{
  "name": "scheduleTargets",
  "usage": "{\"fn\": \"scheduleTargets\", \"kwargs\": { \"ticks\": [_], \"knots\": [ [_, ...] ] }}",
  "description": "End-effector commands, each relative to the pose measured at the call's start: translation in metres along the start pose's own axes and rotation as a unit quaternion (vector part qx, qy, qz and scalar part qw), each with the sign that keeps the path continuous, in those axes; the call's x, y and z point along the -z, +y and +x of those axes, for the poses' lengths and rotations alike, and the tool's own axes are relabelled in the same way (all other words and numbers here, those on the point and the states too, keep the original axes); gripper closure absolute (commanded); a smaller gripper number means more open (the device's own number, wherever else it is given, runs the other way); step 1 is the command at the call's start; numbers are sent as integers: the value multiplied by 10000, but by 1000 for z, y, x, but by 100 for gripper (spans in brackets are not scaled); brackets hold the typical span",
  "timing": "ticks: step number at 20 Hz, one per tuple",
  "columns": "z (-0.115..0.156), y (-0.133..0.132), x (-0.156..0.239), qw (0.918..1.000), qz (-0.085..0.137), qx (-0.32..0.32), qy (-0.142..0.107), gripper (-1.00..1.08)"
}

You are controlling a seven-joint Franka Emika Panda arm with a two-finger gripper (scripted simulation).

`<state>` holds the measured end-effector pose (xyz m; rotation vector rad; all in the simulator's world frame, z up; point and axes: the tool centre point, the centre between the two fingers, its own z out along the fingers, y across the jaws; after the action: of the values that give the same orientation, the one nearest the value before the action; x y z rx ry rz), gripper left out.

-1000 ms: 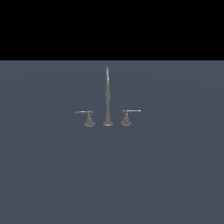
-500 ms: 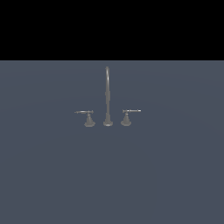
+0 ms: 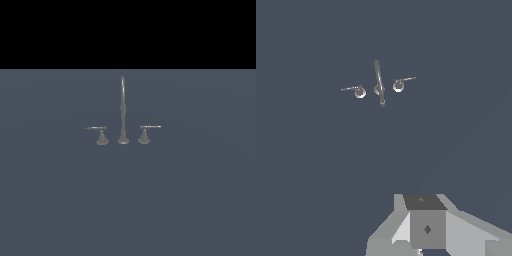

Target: Turn on the faucet by rotating a designated handle.

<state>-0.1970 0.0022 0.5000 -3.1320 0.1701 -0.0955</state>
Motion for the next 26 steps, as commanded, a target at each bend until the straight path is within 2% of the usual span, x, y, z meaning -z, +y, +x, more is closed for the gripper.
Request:
{"fn": "scheduleTargets", "kwargs": {
  "ticks": [1, 8, 14, 20, 26],
  "knots": [
    [16, -7, -8, 9997, 108, -227, -45, 108],
    [67, -33, -42, 9936, 388, -1034, -224, 108],
    [108, -55, -79, 9818, 531, -1779, -395, 108],
    [144, -78, -123, 9637, 581, -2547, -554, 108],
    [175, -100, -173, 9393, 544, -3319, -674, 108]
  ]
}}
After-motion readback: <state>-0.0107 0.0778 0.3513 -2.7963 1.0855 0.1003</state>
